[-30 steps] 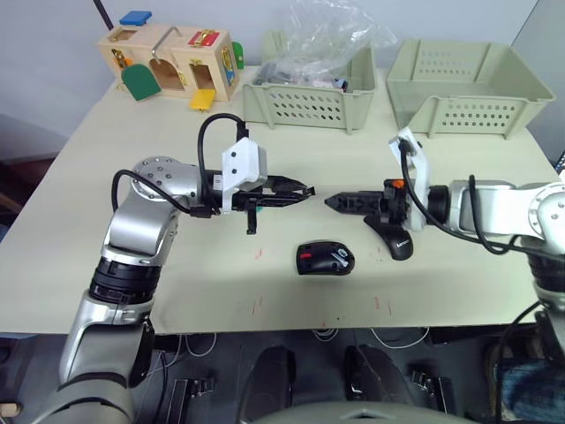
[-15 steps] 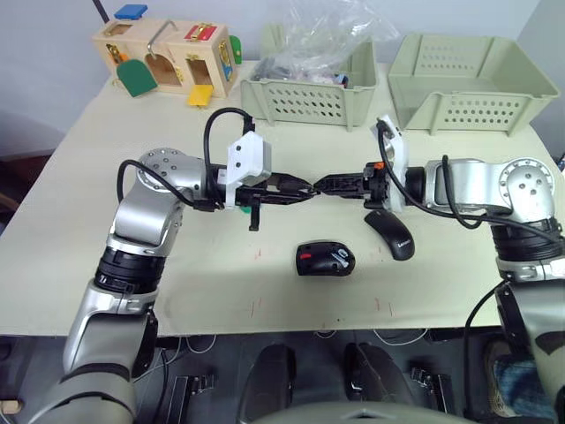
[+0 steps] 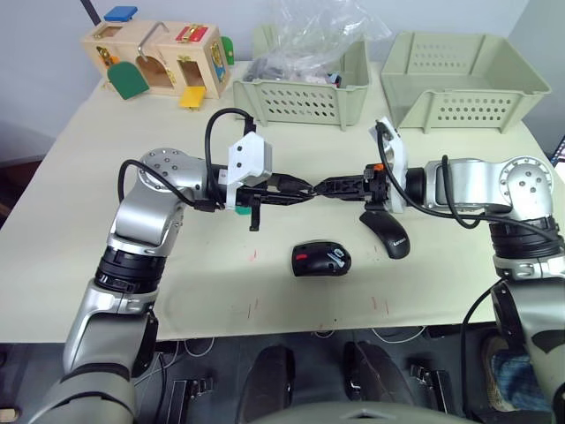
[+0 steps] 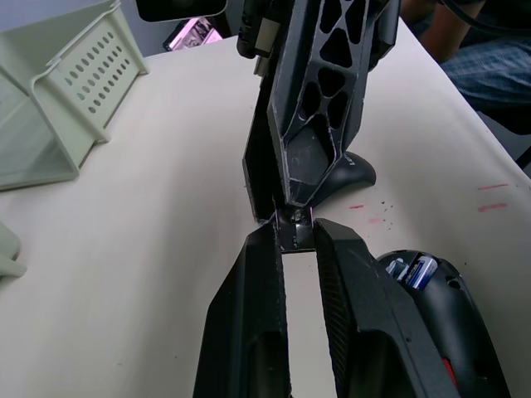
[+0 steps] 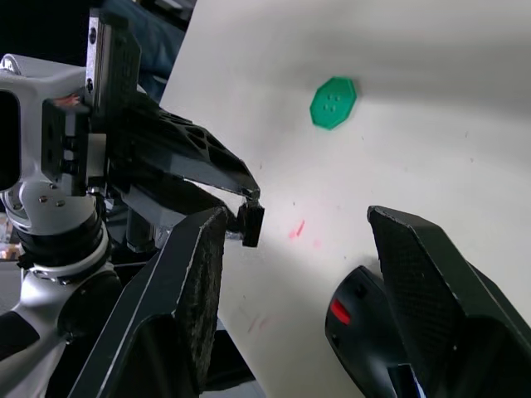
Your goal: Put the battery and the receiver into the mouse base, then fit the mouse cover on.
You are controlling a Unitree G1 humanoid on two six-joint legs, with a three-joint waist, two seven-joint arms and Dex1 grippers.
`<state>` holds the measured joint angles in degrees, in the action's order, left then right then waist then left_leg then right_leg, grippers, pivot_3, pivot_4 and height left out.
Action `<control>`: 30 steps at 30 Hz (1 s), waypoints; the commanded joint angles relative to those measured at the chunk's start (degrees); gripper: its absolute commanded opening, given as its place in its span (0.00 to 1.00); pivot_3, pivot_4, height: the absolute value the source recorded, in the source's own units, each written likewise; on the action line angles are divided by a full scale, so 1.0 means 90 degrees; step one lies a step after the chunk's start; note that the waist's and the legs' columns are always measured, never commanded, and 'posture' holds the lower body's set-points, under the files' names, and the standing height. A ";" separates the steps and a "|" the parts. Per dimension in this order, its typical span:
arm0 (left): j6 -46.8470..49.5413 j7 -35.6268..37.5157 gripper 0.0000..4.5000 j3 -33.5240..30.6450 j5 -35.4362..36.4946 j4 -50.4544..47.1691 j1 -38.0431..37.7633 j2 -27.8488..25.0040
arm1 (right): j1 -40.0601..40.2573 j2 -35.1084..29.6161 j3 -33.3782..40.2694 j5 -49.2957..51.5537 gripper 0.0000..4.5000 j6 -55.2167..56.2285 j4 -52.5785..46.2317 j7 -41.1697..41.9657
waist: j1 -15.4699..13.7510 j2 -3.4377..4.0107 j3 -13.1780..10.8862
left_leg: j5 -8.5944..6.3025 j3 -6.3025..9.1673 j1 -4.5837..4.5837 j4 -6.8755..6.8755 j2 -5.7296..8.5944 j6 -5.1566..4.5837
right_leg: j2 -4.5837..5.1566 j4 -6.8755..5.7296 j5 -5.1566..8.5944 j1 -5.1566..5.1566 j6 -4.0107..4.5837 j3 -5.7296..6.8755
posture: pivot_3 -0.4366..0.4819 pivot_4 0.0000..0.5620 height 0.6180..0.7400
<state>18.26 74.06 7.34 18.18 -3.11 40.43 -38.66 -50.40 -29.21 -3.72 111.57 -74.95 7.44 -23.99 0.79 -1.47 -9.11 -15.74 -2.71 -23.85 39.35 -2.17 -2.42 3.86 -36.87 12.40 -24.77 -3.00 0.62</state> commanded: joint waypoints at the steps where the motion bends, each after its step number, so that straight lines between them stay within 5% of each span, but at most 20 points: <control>1: -0.0042 0.0028 0.01 -0.0054 0.0056 -0.0028 0.0163 -0.0052 | -0.0192 -0.0010 0.0174 0.0159 0.44 -0.0019 -0.0083 0.0093 | 0.0000 0.0000 0.0000 | 0.0000 -0.0001 0.0000 0.0000 0.0000 0.0000 | 0.0000 0.0000 0.0000 0.0000 0.0000 -0.0001 | 0.48 0.27 1.00; 30: -0.0056 0.0010 0.01 -0.0020 0.0041 -0.0076 0.0126 -0.0039 | -0.0202 0.0075 0.0080 0.0159 0.44 -0.0033 -0.0132 0.0142 | 0.0000 0.0000 0.0000 | 0.0000 -0.0001 0.0000 0.0000 0.0000 0.0000 | 0.0000 0.0000 0.0000 -0.0001 0.0000 -0.0001 | 0.48 0.27 1.00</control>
<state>18.27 74.05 7.38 18.16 -2.60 40.45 -38.70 -50.46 -28.71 -3.72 111.81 -75.00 7.51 -23.09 0.78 -1.47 -9.11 -15.74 -2.71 -23.86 39.35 -2.17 -2.42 3.86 -36.87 12.40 -24.78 -3.00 0.61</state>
